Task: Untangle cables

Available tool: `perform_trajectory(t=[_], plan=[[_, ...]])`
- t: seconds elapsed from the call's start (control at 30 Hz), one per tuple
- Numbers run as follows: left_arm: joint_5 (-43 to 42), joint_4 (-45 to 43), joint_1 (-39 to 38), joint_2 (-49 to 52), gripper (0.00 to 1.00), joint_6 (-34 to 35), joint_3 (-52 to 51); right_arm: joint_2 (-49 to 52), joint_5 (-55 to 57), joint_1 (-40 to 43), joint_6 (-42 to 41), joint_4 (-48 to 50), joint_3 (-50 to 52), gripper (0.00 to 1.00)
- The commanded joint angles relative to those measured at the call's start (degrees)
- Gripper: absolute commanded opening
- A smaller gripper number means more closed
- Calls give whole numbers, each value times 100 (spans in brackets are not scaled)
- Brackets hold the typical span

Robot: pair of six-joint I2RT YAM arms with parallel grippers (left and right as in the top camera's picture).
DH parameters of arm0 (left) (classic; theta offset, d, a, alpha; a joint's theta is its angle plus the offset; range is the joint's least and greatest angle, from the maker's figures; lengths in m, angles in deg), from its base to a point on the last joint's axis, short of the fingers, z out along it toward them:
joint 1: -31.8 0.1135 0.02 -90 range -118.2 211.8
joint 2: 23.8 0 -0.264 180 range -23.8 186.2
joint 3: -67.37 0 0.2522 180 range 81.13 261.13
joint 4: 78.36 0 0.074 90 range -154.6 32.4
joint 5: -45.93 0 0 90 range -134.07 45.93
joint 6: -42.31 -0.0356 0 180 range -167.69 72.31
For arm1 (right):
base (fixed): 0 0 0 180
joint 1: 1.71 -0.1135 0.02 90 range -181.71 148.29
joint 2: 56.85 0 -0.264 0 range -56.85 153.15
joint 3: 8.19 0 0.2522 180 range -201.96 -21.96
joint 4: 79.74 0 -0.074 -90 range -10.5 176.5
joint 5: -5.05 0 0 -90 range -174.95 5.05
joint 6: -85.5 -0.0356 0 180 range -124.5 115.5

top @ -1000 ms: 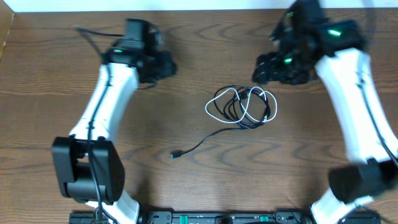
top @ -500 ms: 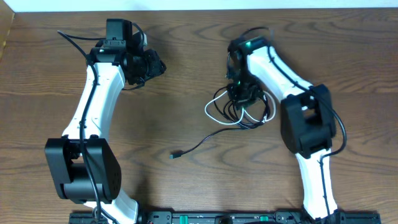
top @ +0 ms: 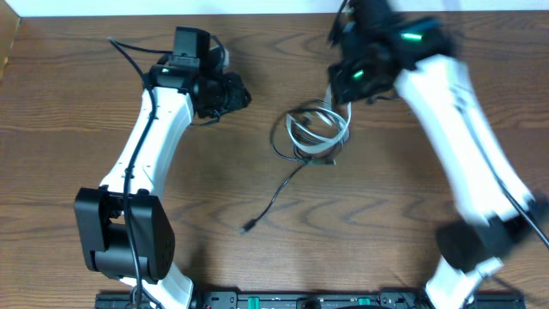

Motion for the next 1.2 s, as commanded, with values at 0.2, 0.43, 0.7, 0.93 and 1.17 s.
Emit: perform_trajectory(t=[0.2, 0.43, 0.7, 0.93, 1.17], plan=[[-258, -13, -337, -39, 54, -46, 28, -1679, -105, 157, -695, 546, -289, 1], [-256, 52, -352, -28, 56, -101, 28, -1816, -122, 557, -734, 634, -330, 1], [-254, 98, -387, -17, 57, -103, 17, -1991, -922, 1657, -981, 1480, -1333, 1], [-249, 72, -896, 94, 57, -210, -107, -2061, -940, 2105, -990, 1530, -2111, 1], [-254, -76, -1390, 688, 56, 4, -116, -1867, -951, 2103, -968, 1266, -2111, 1]])
